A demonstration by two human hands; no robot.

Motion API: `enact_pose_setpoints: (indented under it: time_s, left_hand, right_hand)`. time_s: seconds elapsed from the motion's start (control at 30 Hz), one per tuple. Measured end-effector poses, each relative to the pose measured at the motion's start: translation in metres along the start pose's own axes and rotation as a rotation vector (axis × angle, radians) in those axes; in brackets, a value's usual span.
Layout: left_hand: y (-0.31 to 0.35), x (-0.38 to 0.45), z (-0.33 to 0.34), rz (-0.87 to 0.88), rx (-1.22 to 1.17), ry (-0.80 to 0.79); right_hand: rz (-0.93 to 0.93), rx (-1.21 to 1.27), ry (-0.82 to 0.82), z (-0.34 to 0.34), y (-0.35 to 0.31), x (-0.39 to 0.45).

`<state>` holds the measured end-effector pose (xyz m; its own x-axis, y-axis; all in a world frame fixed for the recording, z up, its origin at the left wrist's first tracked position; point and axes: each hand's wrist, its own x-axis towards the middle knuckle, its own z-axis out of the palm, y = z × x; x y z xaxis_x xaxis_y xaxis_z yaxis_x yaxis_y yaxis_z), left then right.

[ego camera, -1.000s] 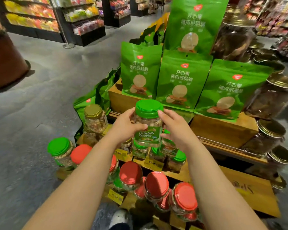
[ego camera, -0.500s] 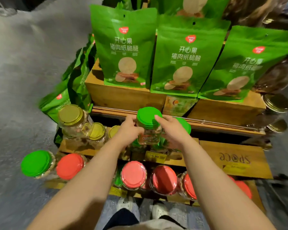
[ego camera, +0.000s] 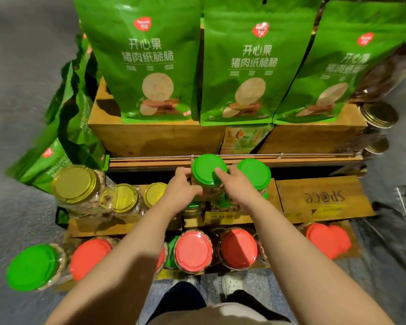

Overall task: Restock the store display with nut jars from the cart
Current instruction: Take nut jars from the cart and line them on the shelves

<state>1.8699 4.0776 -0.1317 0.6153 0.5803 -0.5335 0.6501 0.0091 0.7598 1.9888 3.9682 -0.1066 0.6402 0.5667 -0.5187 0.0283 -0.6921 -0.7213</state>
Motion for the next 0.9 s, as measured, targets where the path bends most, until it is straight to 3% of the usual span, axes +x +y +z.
enact_pose_setpoints:
  time_s: [0.57, 0.9]
  left_hand:
    - [0.019, -0.028, -0.02, 0.078, 0.285, -0.101]
    - [0.093, -0.097, -0.03, 0.425, 0.581, 0.01]
  right_hand:
    - [-0.043, -0.012, 0.1, -0.006, -0.003, -0.033]
    - [-0.093, -0.075, 0.185, -0.058, 0.01, -0.105]
